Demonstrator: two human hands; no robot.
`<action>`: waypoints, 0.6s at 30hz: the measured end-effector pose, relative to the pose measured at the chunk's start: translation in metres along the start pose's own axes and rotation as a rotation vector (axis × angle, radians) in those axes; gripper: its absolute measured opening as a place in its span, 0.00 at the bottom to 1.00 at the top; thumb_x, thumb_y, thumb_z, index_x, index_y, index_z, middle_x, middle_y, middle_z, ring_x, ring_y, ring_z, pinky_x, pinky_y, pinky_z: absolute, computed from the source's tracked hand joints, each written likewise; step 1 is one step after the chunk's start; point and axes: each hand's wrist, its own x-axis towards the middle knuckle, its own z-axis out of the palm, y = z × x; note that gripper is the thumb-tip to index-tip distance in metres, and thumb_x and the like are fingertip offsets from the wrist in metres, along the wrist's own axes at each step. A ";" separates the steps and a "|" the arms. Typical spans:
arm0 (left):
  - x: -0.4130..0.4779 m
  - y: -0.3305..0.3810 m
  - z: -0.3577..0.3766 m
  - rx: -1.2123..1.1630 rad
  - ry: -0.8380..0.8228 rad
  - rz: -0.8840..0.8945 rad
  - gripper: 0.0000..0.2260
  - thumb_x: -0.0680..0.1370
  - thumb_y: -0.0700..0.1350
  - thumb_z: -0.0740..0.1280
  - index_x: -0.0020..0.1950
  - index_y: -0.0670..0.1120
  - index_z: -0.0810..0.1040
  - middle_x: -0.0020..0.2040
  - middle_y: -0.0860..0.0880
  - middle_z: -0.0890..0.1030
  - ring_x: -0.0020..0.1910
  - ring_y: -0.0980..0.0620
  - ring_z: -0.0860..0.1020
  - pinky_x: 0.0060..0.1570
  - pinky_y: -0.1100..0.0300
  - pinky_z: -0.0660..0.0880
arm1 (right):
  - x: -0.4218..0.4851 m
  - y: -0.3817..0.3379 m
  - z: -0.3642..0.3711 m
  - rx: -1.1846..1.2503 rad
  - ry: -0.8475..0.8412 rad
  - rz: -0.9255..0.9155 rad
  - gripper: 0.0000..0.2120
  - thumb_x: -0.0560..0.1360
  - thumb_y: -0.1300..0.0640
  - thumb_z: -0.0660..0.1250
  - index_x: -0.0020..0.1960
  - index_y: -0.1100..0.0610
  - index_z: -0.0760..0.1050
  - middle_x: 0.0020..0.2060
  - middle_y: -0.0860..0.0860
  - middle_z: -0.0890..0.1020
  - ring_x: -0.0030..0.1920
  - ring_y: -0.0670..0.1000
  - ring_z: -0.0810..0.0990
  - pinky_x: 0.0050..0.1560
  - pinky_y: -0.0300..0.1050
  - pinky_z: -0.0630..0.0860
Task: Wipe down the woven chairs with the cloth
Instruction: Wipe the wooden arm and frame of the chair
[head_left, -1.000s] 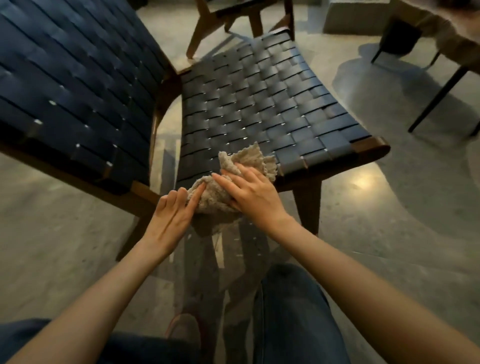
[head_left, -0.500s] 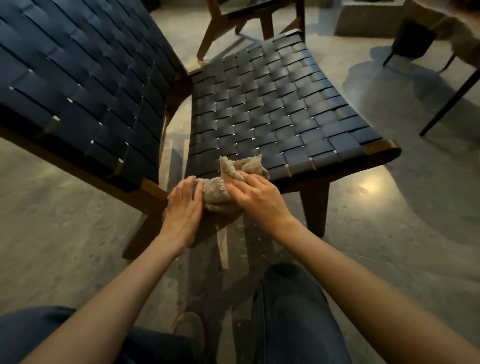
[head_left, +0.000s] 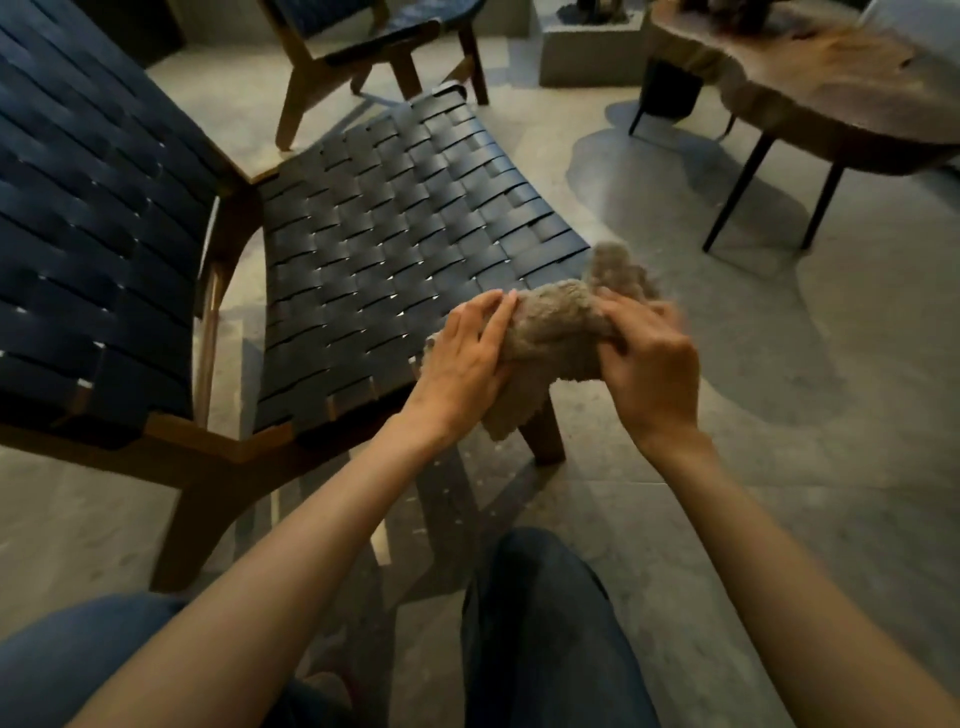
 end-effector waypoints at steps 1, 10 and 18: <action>0.003 0.003 -0.003 -0.021 0.008 0.022 0.33 0.77 0.46 0.66 0.77 0.45 0.53 0.74 0.42 0.59 0.72 0.45 0.58 0.72 0.53 0.53 | -0.001 0.007 -0.004 0.022 0.081 0.099 0.15 0.74 0.65 0.68 0.61 0.60 0.78 0.56 0.56 0.81 0.54 0.57 0.76 0.56 0.37 0.68; -0.021 -0.014 -0.011 -0.047 -0.076 -0.128 0.30 0.79 0.48 0.63 0.76 0.59 0.51 0.77 0.50 0.57 0.73 0.48 0.60 0.69 0.49 0.63 | 0.023 -0.003 0.040 0.481 0.063 0.500 0.30 0.78 0.59 0.62 0.77 0.54 0.54 0.77 0.57 0.48 0.75 0.59 0.51 0.68 0.44 0.51; -0.038 -0.033 -0.021 -0.043 -0.114 -0.207 0.31 0.79 0.49 0.63 0.76 0.60 0.49 0.77 0.51 0.53 0.75 0.48 0.56 0.69 0.46 0.62 | 0.016 -0.045 0.090 0.347 0.299 0.570 0.31 0.81 0.51 0.58 0.75 0.56 0.43 0.74 0.57 0.37 0.75 0.52 0.41 0.73 0.47 0.43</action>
